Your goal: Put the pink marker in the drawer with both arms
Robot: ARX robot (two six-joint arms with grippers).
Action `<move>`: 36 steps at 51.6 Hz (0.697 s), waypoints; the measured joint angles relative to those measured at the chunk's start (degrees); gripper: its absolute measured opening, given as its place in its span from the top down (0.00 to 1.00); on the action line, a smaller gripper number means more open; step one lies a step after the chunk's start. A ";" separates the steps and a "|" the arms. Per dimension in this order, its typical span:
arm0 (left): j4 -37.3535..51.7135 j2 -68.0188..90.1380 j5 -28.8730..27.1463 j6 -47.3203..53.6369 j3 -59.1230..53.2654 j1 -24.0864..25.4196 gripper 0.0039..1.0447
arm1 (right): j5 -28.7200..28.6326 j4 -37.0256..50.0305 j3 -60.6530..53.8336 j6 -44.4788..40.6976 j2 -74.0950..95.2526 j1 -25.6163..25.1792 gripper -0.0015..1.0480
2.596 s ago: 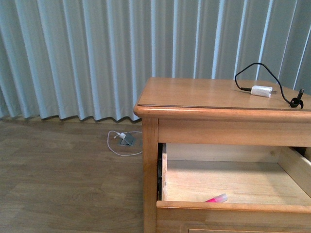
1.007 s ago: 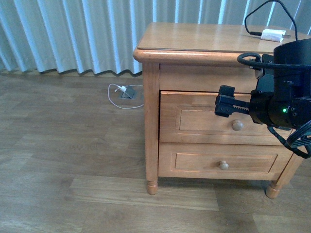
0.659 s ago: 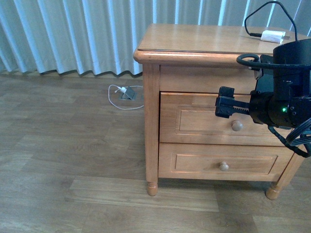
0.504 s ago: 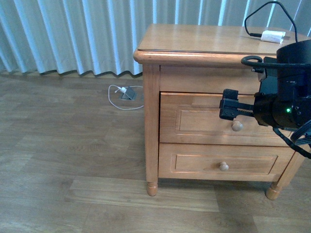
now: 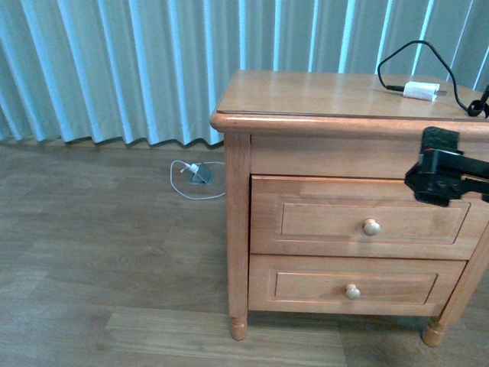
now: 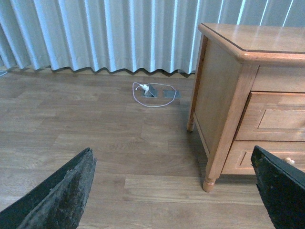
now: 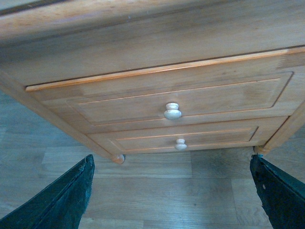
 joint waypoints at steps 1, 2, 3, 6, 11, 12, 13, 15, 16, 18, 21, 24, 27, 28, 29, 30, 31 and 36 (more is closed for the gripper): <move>0.00 0.00 0.00 -0.02 0.00 0.00 0.05 | -0.07 -0.90 -1.57 0.00 -2.86 0.11 0.08; 0.00 0.00 0.00 -0.02 0.00 0.00 0.05 | -0.11 -1.22 -2.12 -0.02 -3.89 0.17 0.08; 0.00 0.00 0.00 0.00 0.00 0.00 0.05 | -0.24 -1.92 -3.17 0.00 -5.84 0.33 0.08; 0.00 0.00 0.00 -0.02 0.00 0.00 0.05 | -0.81 -4.55 -6.10 0.09 -11.98 1.03 0.08; 0.00 0.00 0.00 -0.02 0.00 0.00 0.05 | -1.40 -9.53 -9.49 0.22 -21.66 2.60 0.08; 0.00 0.00 0.00 -0.02 0.00 0.00 0.05 | -1.60 -10.78 -10.05 0.28 -23.82 2.95 0.08; 0.00 0.00 0.00 0.00 0.00 0.00 0.05 | -1.79 -12.00 -10.56 0.37 -26.03 3.26 0.08; 0.00 0.00 0.02 -0.02 0.00 0.00 0.05 | -1.77 -14.51 -11.45 0.39 -30.42 3.98 0.08; 0.00 0.00 0.00 0.00 0.00 0.00 0.05 | -1.66 -15.80 -11.85 0.37 -32.57 4.28 0.08; 0.00 0.00 0.02 -0.02 0.00 0.00 0.05 | -1.29 -18.34 -12.68 0.35 -36.83 4.81 0.08; 0.00 0.00 0.00 0.00 0.00 0.00 0.05 | -1.53 -21.77 -13.55 0.59 -42.71 5.14 0.08; 0.00 0.00 0.00 -0.02 0.00 0.00 0.05 | -1.51 -22.75 -13.84 0.63 -45.77 5.18 0.08; 0.00 0.00 0.00 0.00 0.00 0.00 0.05 | -1.51 -22.77 -13.84 0.66 -47.39 5.18 0.08; 0.00 0.00 0.02 0.00 0.00 0.00 0.05 | -1.49 -22.77 -13.84 0.66 -47.58 5.18 0.08; 0.00 0.00 0.00 0.00 0.00 0.00 0.05 | -1.51 -22.80 -13.84 0.66 -47.65 5.18 0.08; 0.00 0.00 0.00 0.00 0.00 0.00 0.05 | -1.51 -22.82 -13.84 0.66 -47.65 5.18 0.08; 0.00 0.00 0.00 0.00 0.00 0.00 0.05 | -1.51 -22.82 -13.84 0.66 -47.63 5.18 0.08; 0.00 0.00 0.02 0.00 0.00 0.00 0.05 | 2.99 -18.18 -16.06 -1.33 -47.34 6.03 0.12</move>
